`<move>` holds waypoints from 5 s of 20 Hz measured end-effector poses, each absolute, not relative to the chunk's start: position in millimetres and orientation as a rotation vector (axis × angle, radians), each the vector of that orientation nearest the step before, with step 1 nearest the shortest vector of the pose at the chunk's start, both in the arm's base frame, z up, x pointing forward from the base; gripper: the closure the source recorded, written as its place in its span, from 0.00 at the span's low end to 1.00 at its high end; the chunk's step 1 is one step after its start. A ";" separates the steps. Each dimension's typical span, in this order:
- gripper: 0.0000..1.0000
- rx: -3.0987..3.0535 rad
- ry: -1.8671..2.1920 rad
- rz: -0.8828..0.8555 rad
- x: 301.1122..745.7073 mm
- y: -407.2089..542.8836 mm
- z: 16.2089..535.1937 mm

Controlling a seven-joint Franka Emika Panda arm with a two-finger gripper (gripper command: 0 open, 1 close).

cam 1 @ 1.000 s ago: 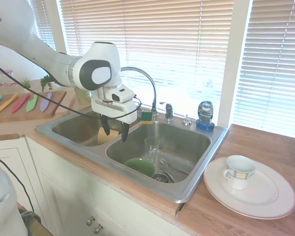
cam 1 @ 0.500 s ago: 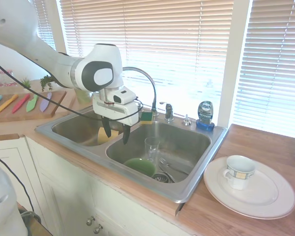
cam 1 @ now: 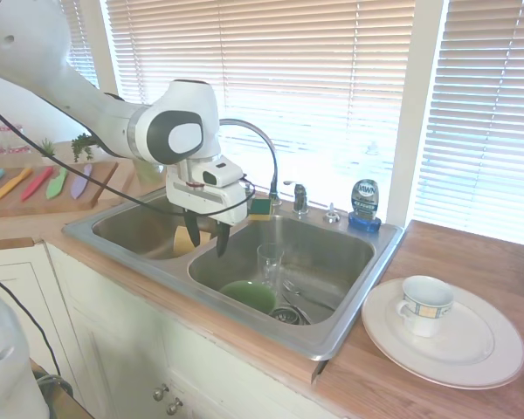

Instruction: Turn on the faucet

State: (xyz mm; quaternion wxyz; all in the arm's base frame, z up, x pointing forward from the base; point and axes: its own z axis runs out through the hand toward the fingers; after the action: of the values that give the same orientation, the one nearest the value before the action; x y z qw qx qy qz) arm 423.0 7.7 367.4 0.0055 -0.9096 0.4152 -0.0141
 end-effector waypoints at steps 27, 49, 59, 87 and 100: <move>1.00 -2.802 1.318 -0.098 636.0 -17.6 391.1; 1.00 -2.753 1.227 -0.372 729.5 -2.8 394.7; 1.00 -2.577 1.172 -0.702 717.8 1.8 415.2; 1.00 -2.779 1.415 0.038 547.4 -5.6 349.8; 0.00 -2.771 1.365 -0.041 411.4 -17.4 363.9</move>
State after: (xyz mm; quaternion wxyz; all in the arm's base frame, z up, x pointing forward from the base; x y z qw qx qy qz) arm 411.4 -17.4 363.9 0.0260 -0.8967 0.4416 -0.0133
